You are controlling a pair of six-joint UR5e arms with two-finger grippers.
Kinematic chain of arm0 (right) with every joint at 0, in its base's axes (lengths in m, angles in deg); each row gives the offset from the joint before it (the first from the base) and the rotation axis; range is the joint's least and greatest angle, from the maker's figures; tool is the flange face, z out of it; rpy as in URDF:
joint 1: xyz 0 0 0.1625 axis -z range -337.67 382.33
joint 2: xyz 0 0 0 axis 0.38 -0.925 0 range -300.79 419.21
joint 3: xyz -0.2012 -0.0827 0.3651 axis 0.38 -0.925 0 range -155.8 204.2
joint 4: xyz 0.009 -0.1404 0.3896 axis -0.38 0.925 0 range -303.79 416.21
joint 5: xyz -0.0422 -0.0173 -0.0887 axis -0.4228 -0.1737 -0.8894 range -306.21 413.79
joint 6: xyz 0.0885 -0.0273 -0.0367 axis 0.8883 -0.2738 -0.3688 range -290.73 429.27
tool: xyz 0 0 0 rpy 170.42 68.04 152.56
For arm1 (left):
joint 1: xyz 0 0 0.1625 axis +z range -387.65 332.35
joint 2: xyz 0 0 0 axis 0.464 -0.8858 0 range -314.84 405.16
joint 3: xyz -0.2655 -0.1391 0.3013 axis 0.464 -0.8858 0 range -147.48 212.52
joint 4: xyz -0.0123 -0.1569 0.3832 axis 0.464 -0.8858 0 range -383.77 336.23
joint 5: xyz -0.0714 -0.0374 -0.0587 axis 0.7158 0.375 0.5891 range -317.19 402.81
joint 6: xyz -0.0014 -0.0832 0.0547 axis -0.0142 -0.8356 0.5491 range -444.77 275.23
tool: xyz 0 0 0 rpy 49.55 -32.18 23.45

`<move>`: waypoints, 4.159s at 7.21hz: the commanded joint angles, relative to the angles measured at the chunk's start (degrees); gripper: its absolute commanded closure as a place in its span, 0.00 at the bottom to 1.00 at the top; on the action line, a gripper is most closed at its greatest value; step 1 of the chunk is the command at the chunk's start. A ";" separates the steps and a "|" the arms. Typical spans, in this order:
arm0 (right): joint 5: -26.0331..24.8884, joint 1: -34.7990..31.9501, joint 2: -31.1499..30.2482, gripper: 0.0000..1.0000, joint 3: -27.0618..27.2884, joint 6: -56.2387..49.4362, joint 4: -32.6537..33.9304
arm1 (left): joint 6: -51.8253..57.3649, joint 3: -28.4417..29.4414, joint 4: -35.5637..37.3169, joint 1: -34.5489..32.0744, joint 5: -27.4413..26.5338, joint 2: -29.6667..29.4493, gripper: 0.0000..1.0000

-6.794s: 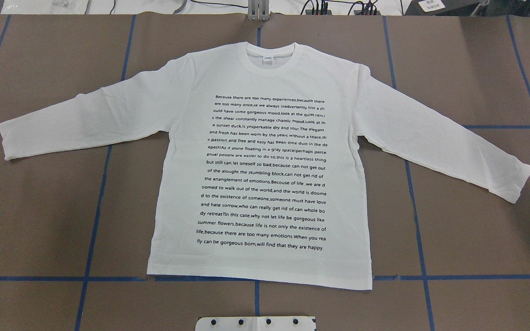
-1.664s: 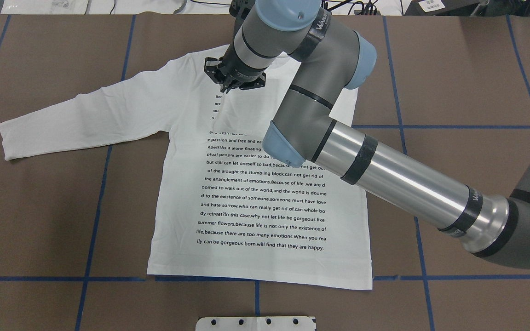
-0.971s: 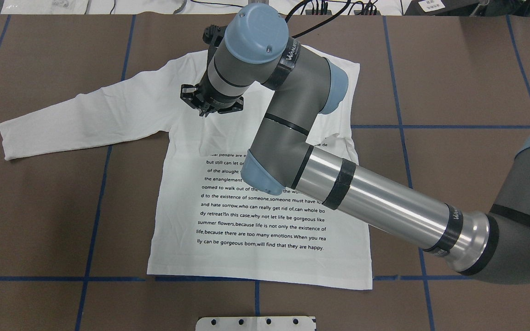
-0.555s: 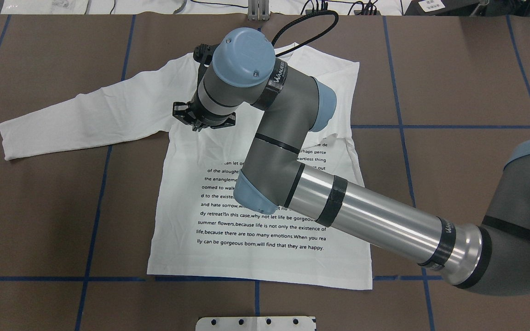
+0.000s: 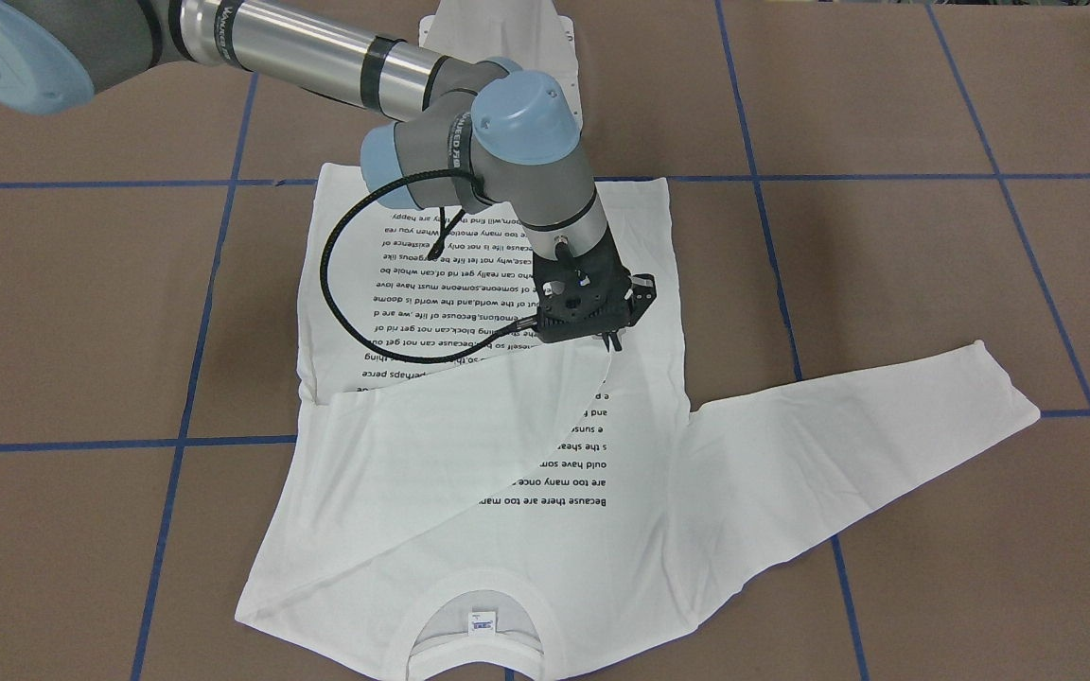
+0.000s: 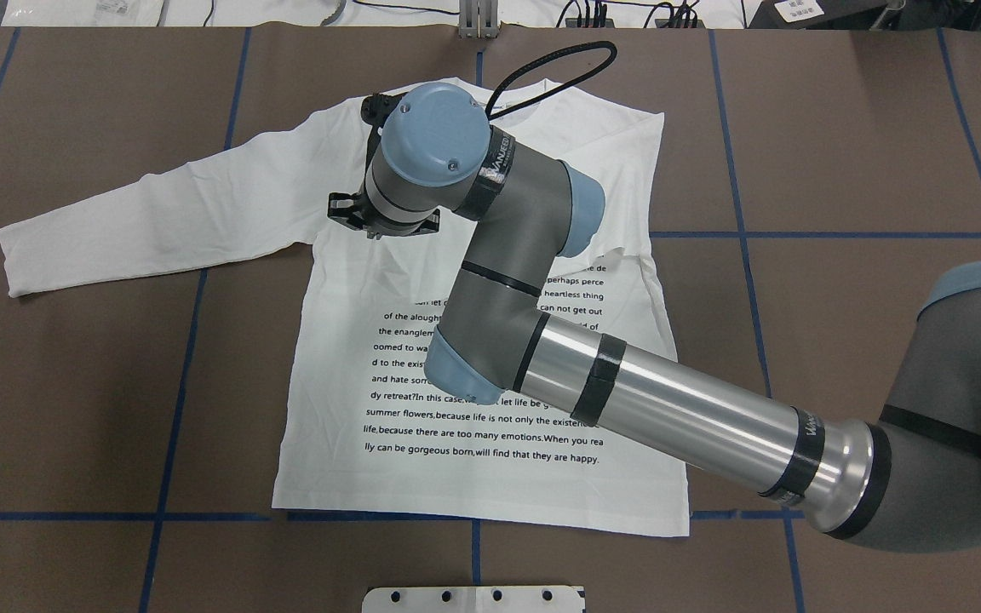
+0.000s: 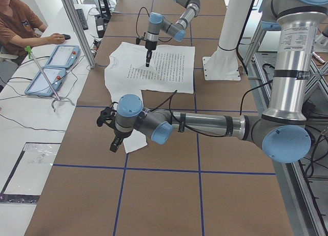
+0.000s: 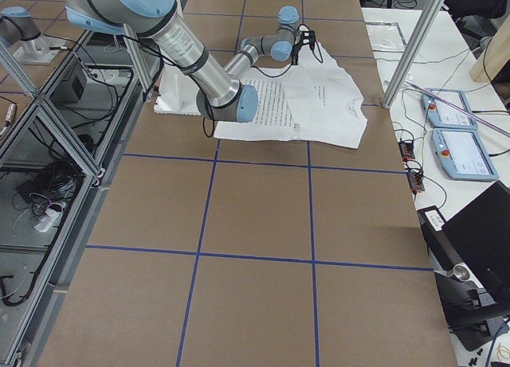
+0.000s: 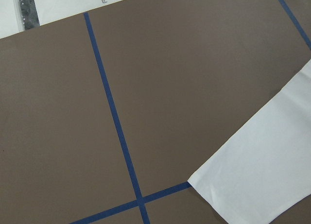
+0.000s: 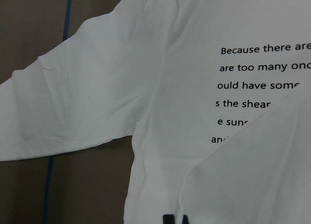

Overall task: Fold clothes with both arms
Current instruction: 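Carry the sleeve across the shirt front toward the opposite side, then release the sleeve and withdraw the right gripper away from the shirt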

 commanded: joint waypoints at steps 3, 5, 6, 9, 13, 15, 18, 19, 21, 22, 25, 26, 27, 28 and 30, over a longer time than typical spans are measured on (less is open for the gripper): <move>-1.59 -0.30 7.04 1.00 -11.51 -0.10 -4.11 | -0.72 0.53 0.06 0.00 0.00 -1.42 0.00; -1.68 2.15 7.67 1.00 -11.61 -0.19 -4.11 | -0.90 0.45 0.14 0.00 0.00 -1.60 0.00; -2.11 3.21 7.59 0.05 -11.69 -0.54 -4.03 | -1.16 0.44 0.06 0.00 0.00 -1.51 0.00; -3.35 3.39 7.67 0.00 -11.61 -0.80 -4.11 | -1.25 0.62 0.06 0.00 0.00 -1.25 0.00; 5.21 -5.71 3.21 0.00 -2.87 -4.20 11.01 | -15.01 2.90 -1.17 8.93 -0.09 -2.83 0.00; 10.70 -13.36 -2.66 0.00 5.93 -14.11 23.61 | -26.67 3.08 -3.62 16.57 -3.05 -2.13 0.00; 19.67 -24.09 -18.64 0.00 20.07 -31.86 31.27 | -40.61 17.81 -21.80 23.01 -11.15 -3.17 0.00; 19.68 -26.64 -20.61 0.00 23.25 -40.27 38.62 | -40.36 18.19 -21.92 23.29 -11.16 -3.36 0.00; 19.77 -30.43 -24.91 0.00 28.27 -48.68 43.61 | -40.36 18.46 -21.74 23.81 -11.34 -3.18 0.01; 19.77 -30.44 -25.11 0.00 28.64 -48.70 43.70 | -40.27 18.64 -21.74 23.82 -11.34 -3.10 0.01; 20.29 -30.53 -25.20 0.00 28.65 -48.70 43.53 | -40.10 18.81 -21.83 23.82 -11.42 -2.75 0.11; 20.38 -30.53 -25.20 0.00 28.65 -48.70 43.52 | -40.10 18.81 -21.83 23.82 -11.43 -2.66 0.15; 20.29 -30.53 -25.20 0.00 28.73 -48.70 43.52 | -40.18 18.81 -21.74 23.82 -11.43 -2.65 0.23; 20.38 -30.45 -24.94 0.00 28.82 -48.62 43.44 | -40.27 18.73 -21.74 23.82 -11.60 -2.74 0.40; 20.29 -30.45 -25.11 0.00 29.17 -48.44 43.52 | -40.27 18.55 -21.74 23.91 -12.83 -2.74 0.50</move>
